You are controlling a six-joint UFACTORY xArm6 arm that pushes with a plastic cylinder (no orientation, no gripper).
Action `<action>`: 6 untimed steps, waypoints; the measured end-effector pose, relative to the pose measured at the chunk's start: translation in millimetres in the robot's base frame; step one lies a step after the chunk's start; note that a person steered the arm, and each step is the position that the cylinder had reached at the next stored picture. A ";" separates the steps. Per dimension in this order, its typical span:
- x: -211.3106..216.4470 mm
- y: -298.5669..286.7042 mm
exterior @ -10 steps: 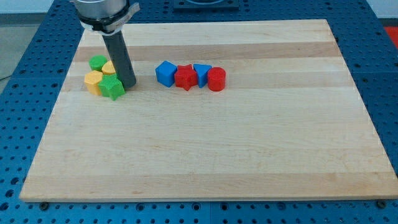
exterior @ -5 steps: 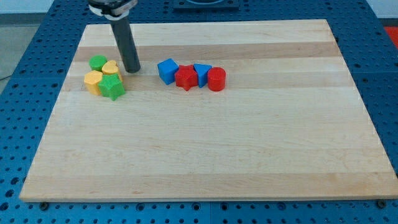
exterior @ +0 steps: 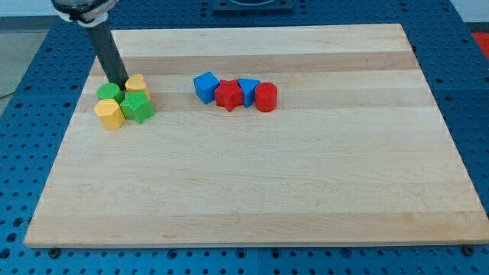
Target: Place the group of yellow and green blocks at the center left side of the board
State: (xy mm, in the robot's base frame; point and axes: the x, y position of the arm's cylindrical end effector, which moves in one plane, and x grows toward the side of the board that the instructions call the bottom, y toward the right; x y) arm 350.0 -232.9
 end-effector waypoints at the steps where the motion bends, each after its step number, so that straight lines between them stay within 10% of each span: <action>1: -13.6 5.4; 6: 17.8 47.1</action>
State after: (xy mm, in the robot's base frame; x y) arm 367.8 -185.8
